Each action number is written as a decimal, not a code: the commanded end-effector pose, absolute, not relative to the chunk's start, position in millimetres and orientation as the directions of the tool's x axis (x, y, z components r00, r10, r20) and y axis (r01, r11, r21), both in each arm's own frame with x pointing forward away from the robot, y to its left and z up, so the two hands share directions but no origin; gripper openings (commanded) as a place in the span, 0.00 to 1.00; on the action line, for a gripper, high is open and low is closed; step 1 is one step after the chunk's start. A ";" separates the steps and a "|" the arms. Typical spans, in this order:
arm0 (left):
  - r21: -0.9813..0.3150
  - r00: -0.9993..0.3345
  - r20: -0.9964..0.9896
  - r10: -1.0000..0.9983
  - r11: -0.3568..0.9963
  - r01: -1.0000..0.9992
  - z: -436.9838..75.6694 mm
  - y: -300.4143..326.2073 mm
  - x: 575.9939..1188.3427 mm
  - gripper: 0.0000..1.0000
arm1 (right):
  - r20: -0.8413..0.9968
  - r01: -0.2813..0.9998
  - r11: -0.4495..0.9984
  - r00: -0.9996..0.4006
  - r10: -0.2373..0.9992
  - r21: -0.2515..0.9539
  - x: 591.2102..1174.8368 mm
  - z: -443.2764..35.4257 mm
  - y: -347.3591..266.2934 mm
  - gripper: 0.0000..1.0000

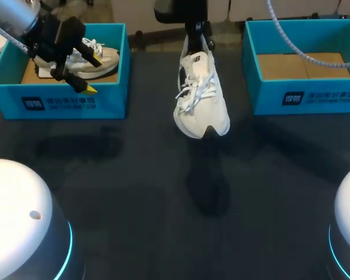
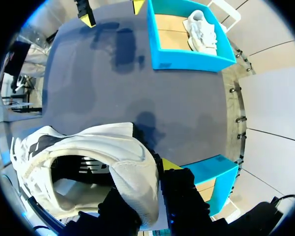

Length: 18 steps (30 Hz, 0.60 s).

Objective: Take the shoe out of the shoebox, open the shoe tongue, remove and reinsert the insole, then place the shoe into the shoebox

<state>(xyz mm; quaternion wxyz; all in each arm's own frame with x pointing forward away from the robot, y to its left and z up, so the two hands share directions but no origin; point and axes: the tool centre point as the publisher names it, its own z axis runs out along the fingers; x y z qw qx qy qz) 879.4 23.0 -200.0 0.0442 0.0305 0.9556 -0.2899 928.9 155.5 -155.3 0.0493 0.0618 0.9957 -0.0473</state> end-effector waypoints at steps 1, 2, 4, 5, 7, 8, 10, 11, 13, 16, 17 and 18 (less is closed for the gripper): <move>-0.549 -0.994 -0.103 0.033 0.831 0.085 -199.9 23.5 878.3 1.00 | -0.091 0.117 0.991 -0.990 0.112 -0.059 934.6 -155.2 148.3 0.00; -0.549 -0.994 -0.103 0.033 0.831 0.085 -199.9 23.5 878.3 1.00 | -0.087 0.119 0.992 -0.990 0.115 -0.037 937.9 -155.6 143.8 0.00; -0.549 -0.994 -0.103 0.033 0.831 0.085 -199.9 23.5 878.3 1.00 | -0.077 0.122 0.992 -0.990 0.121 -0.017 943.3 -156.9 134.9 0.00; -0.549 -0.994 -0.103 0.033 0.831 0.085 -199.9 23.5 878.3 1.00 | -0.076 0.124 0.992 -0.990 0.123 -0.016 945.4 -156.6 130.3 0.00; -0.549 -0.994 -0.103 0.033 0.831 0.085 -199.9 23.5 878.3 1.00 | -0.072 0.126 0.992 -0.989 0.126 0.001 949.8 -156.3 120.3 0.00; -0.549 -0.994 -0.103 0.033 0.831 0.085 -199.9 23.5 878.3 1.00 | -0.071 0.126 0.992 -0.989 0.126 0.000 952.0 -155.9 115.8 0.00; -0.549 -0.994 -0.103 0.033 0.831 0.085 -199.9 23.5 878.3 1.00 | -0.068 0.128 0.992 -0.990 0.127 -0.009 956.8 -156.9 104.8 0.00; -0.549 -0.994 -0.103 0.033 0.831 0.085 -199.9 23.5 878.3 1.00 | -0.067 0.128 0.992 -0.990 0.127 -0.011 959.0 -157.0 99.4 0.00; -0.549 -0.994 -0.103 0.033 0.831 0.085 -199.9 23.5 878.3 1.00 | -0.062 0.129 0.991 -0.990 0.128 -0.016 963.3 -157.7 88.5 0.00; -0.549 -0.994 -0.103 0.033 0.831 0.085 -199.9 23.5 878.3 1.00 | -0.057 0.135 0.990 -0.989 0.133 -0.031 969.0 -158.8 71.7 0.00; -0.549 -0.994 -0.103 0.033 0.831 0.085 -199.9 23.5 878.3 1.00 | -0.058 0.140 0.989 -0.989 0.137 -0.038 970.6 -158.6 66.0 0.00; -0.549 -0.994 -0.103 0.033 0.831 0.085 -199.9 23.5 878.3 1.00 | -0.057 0.146 0.989 -0.988 0.144 -0.039 972.2 -158.6 59.9 0.00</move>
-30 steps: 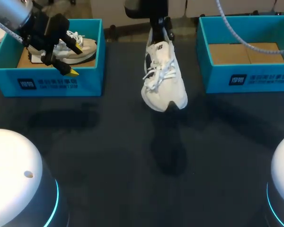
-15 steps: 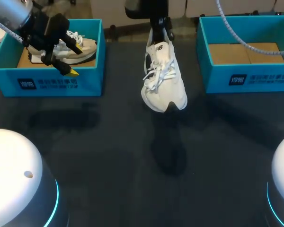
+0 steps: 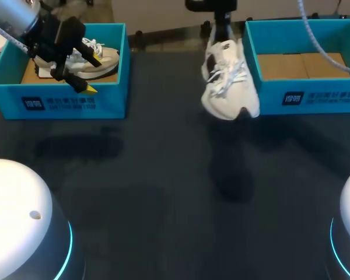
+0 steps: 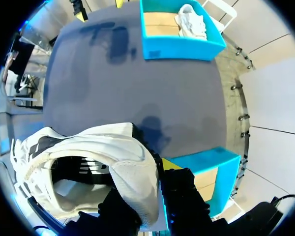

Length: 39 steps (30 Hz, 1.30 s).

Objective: Take the shoe out of the shoebox, open the shoe tongue, remove and reinsert the insole, then place the shoe into the shoebox

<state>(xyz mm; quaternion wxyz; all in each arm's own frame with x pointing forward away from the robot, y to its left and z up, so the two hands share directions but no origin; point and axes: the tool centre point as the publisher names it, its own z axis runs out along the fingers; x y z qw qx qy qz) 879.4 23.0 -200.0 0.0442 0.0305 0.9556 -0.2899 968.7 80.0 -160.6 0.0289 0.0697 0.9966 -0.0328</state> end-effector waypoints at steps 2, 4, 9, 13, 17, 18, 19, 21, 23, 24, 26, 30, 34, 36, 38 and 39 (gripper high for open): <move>-0.549 -0.994 -0.103 0.033 0.831 0.085 -199.9 23.5 878.3 1.00 | -0.058 0.162 0.986 -0.986 0.159 -0.048 974.5 -157.9 47.5 0.00; -0.549 -0.994 -0.103 0.033 0.831 0.085 -199.9 23.5 878.3 1.00 | -0.059 0.189 0.980 -0.981 0.186 -0.059 976.5 -157.0 32.2 0.00; -0.549 -0.994 -0.103 0.033 0.831 0.085 -199.9 23.5 878.3 1.00 | -0.067 0.214 0.975 -0.975 0.210 -0.066 977.8 -155.2 2.0 0.00; -0.549 -0.994 -0.103 0.033 0.831 0.085 -199.9 23.5 878.3 1.00 | -0.091 0.201 0.977 -0.977 0.195 -0.066 979.1 -153.5 -20.7 0.00; -0.549 -0.994 -0.103 0.033 0.831 0.085 -199.9 23.5 878.3 1.00 | -0.115 0.175 0.982 -0.979 0.167 -0.064 983.3 -151.9 -43.3 0.00; -0.549 -0.994 -0.103 0.033 0.831 0.085 -199.9 23.5 878.3 1.00 | -0.126 0.165 0.985 -0.980 0.157 -0.056 984.9 -151.9 -49.2 0.00; -0.549 -0.994 -0.103 0.033 0.831 0.085 -199.9 23.5 878.3 1.00 | -0.127 0.146 0.988 -0.982 0.138 -0.055 986.3 -152.3 -54.0 0.00; -0.549 -0.994 -0.103 0.033 0.831 0.085 -199.9 23.5 878.3 1.00 | -0.135 0.087 0.995 -0.988 0.079 -0.052 988.2 -154.5 -62.9 0.00; -0.549 -0.994 -0.103 0.033 0.831 0.085 -199.9 23.5 878.3 1.00 | -0.149 0.061 0.997 -0.987 0.054 -0.047 990.3 -156.3 -72.1 0.00; -0.549 -0.994 -0.103 0.033 0.831 0.085 -199.9 23.5 878.3 1.00 | -0.176 0.060 0.998 -0.983 0.053 -0.032 991.4 -156.3 -76.6 0.00; -0.549 -0.994 -0.103 0.033 0.831 0.085 -199.9 23.5 878.3 1.00 | -0.176 0.060 0.998 -0.983 0.053 -0.032 991.4 -156.3 -76.6 0.00; -0.549 -0.994 -0.103 0.033 0.831 0.085 -199.9 23.5 878.3 1.00 | -0.176 0.060 0.998 -0.983 0.053 -0.032 991.4 -156.3 -76.6 0.00; -0.549 -0.994 -0.103 0.033 0.831 0.085 -199.9 23.5 878.3 1.00 | -0.176 0.060 0.998 -0.983 0.053 -0.032 991.4 -156.3 -76.6 0.00; -0.549 -0.994 -0.103 0.033 0.831 0.085 -199.9 23.5 878.3 1.00 | -0.176 0.060 0.998 -0.983 0.053 -0.032 991.4 -156.3 -76.6 0.00; -0.549 -0.994 -0.103 0.033 0.831 0.085 -199.9 23.5 878.3 1.00 | -0.176 0.060 0.998 -0.983 0.053 -0.032 991.4 -156.3 -76.6 0.00; -0.549 -0.994 -0.103 0.033 0.831 0.085 -199.9 23.5 878.3 1.00 | -0.176 0.060 0.998 -0.983 0.053 -0.032 991.4 -156.3 -76.6 0.00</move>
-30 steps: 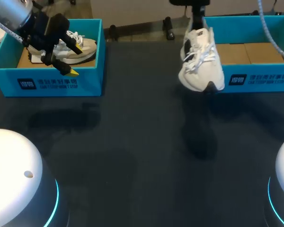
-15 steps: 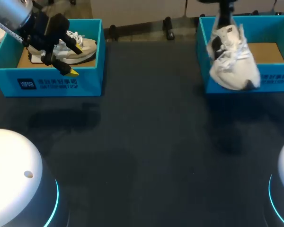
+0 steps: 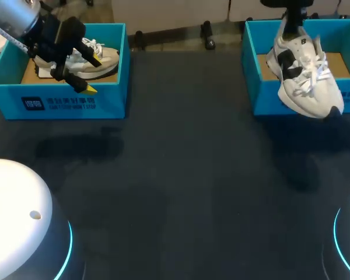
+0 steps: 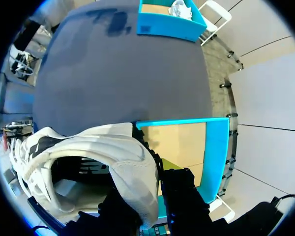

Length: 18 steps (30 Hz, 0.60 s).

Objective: Take the shoe out of the shoebox, open the shoe tongue, remove and reinsert the insole, then place the shoe into the shoebox

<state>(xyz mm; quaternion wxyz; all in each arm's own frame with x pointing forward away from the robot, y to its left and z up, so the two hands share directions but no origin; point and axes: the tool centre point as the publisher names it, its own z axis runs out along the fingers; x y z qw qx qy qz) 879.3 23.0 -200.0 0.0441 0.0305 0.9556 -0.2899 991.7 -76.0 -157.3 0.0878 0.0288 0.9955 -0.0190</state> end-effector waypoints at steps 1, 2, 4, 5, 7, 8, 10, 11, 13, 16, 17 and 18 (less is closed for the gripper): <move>-0.549 -0.994 -0.103 0.033 0.831 0.085 -199.9 23.5 878.3 1.00 | -0.176 0.060 0.998 -0.983 0.053 -0.032 991.4 -156.3 -76.6 0.00; -0.549 -0.994 -0.103 0.033 0.831 0.085 -199.9 23.5 878.3 1.00 | -0.176 0.060 0.998 -0.983 0.053 -0.032 991.4 -156.3 -76.6 0.00; -0.549 -0.994 -0.103 0.033 0.831 0.085 -199.9 23.5 878.3 1.00 | -0.176 0.060 0.998 -0.983 0.053 -0.032 991.4 -156.3 -76.6 0.00; -0.549 -0.994 -0.103 0.033 0.831 0.085 -199.9 23.5 878.3 1.00 | -0.176 0.060 0.998 -0.983 0.053 -0.032 991.4 -156.3 -76.6 0.00; -0.549 -0.994 -0.103 0.033 0.831 0.085 -199.9 23.5 878.3 1.00 | -0.176 0.060 0.998 -0.983 0.053 -0.032 991.4 -156.3 -76.6 0.00; -0.549 -0.994 -0.103 0.033 0.831 0.085 -199.9 23.5 878.3 1.00 | -0.176 0.063 0.998 -0.983 0.057 -0.025 992.1 -157.6 -79.2 0.00; -0.549 -0.994 -0.103 0.033 0.831 0.085 -199.9 23.5 878.3 1.00 | -0.171 0.065 0.998 -0.983 0.062 -0.012 997.3 -163.1 -92.2 0.00; -0.549 -0.994 -0.103 0.033 0.831 0.085 -199.9 23.5 878.3 1.00 | -0.170 0.067 0.998 -0.983 0.063 -0.017 1000.1 -164.3 -98.6 0.00; -0.549 -0.994 -0.103 0.033 0.831 0.085 -199.9 23.5 878.3 1.00 | -0.167 0.074 0.997 -0.983 0.071 -0.011 1006.1 -165.4 -111.8 0.00; -0.549 -0.994 -0.103 0.033 0.831 0.085 -199.9 23.5 878.3 1.00 | -0.161 0.081 0.996 -0.984 0.077 -0.020 1014.6 -166.6 -131.2 0.00; -0.549 -0.994 -0.103 0.033 0.831 0.085 -199.9 23.5 878.3 1.00 | -0.159 0.083 0.996 -0.984 0.077 -0.032 1016.4 -167.2 -135.5 0.00; -0.549 -0.994 -0.103 0.033 0.831 0.085 -199.9 23.5 878.3 1.00 | -0.157 0.080 0.996 -0.985 0.073 -0.034 1019.9 -167.5 -144.1 0.00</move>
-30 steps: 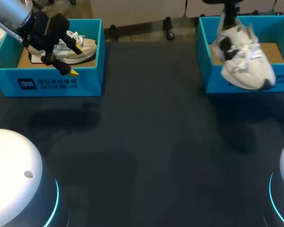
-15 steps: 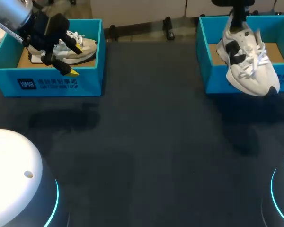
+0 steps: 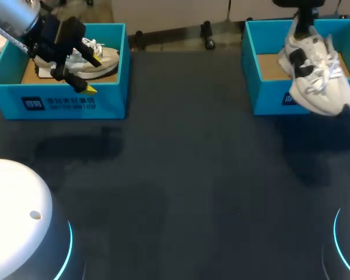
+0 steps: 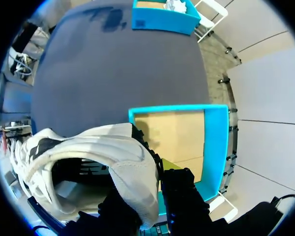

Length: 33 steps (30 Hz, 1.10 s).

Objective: Take the shoe out of the shoebox, open the shoe tongue, remove and reinsert the insole, then place the shoe into the shoebox

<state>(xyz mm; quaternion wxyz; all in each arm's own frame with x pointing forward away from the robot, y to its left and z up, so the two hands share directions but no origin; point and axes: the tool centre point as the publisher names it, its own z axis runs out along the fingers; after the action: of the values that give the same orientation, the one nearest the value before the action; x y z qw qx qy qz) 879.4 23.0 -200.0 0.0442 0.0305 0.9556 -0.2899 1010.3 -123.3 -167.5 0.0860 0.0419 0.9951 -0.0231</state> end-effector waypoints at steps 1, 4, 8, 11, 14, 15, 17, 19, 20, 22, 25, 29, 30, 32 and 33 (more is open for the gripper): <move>-0.549 -0.994 -0.103 0.033 0.831 0.085 -199.9 23.5 878.3 1.00 | -0.152 0.083 0.996 -0.986 0.076 -0.039 1022.0 -167.9 -150.4 0.00; -0.549 -0.994 -0.103 0.033 0.831 0.085 -199.9 23.5 878.3 1.00 | -0.144 0.097 0.993 -0.986 0.086 -0.068 1028.4 -169.9 -171.5 0.00; -0.549 -0.994 -0.103 0.033 0.831 0.085 -199.9 23.5 878.3 1.00 | -0.139 0.120 0.987 -0.985 0.105 -0.107 1035.3 -173.1 -199.1 0.00; -0.549 -0.994 -0.103 0.033 0.831 0.085 -199.9 23.5 878.3 1.00 | -0.148 0.163 0.982 -0.978 0.148 -0.096 1040.5 -176.9 -225.2 0.00; -0.549 -0.994 -0.103 0.033 0.831 0.085 -199.9 23.5 878.3 1.00 | -0.171 0.190 0.978 -0.970 0.175 -0.081 1042.8 -180.8 -247.2 0.00; -0.549 -0.994 -0.103 0.033 0.831 0.085 -199.9 23.5 878.3 1.00 | -0.182 0.208 0.975 -0.964 0.192 -0.077 1043.6 -182.3 -255.2 0.00; -0.549 -0.994 -0.103 0.033 0.831 0.085 -199.9 23.5 878.3 1.00 | -0.186 0.226 0.971 -0.960 0.210 -0.071 1045.0 -184.9 -269.6 0.00; -0.549 -0.994 -0.103 0.033 0.831 0.085 -199.9 23.5 878.3 1.00 | -0.195 0.246 0.965 -0.955 0.225 -0.094 1046.4 -187.2 -282.0 0.00; -0.549 -0.994 -0.103 0.033 0.831 0.085 -199.9 23.5 878.3 1.00 | -0.197 0.251 0.964 -0.953 0.230 -0.092 1047.0 -187.5 -287.4 0.00; -0.549 -0.994 -0.103 0.033 0.831 0.085 -199.9 23.5 878.3 1.00 | -0.200 0.259 0.960 -0.951 0.235 -0.105 1048.5 -188.9 -297.3 0.00; -0.549 -0.994 -0.103 0.033 0.831 0.085 -199.9 23.5 878.3 1.00 | -0.186 0.291 0.949 -0.946 0.267 -0.119 1050.6 -192.7 -311.5 0.00; -0.549 -0.994 -0.103 0.033 0.831 0.085 -199.9 23.5 878.3 1.00 | -0.185 0.335 0.934 -0.932 0.310 -0.124 1050.1 -195.0 -325.1 0.00; -0.549 -0.994 -0.103 0.033 0.831 0.085 -199.9 23.5 878.3 1.00 | -0.187 0.352 0.928 -0.926 0.327 -0.118 1049.4 -194.9 -327.5 0.00; -0.549 -0.994 -0.103 0.033 0.831 0.085 -199.9 23.5 878.3 1.00 | -0.198 0.410 0.906 -0.901 0.385 -0.107 1047.1 -193.9 -332.4 0.00; -0.549 -0.994 -0.103 0.033 0.831 0.085 -199.9 23.5 878.3 1.00 | -0.204 0.432 0.897 -0.890 0.407 -0.095 1046.0 -193.1 -334.0 0.00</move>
<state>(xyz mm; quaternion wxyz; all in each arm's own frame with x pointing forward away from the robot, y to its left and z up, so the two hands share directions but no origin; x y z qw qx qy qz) 879.4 23.0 -200.0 0.0442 0.0305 0.9556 -0.2899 1047.3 -331.6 -196.1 0.0859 0.2014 0.9729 -0.0742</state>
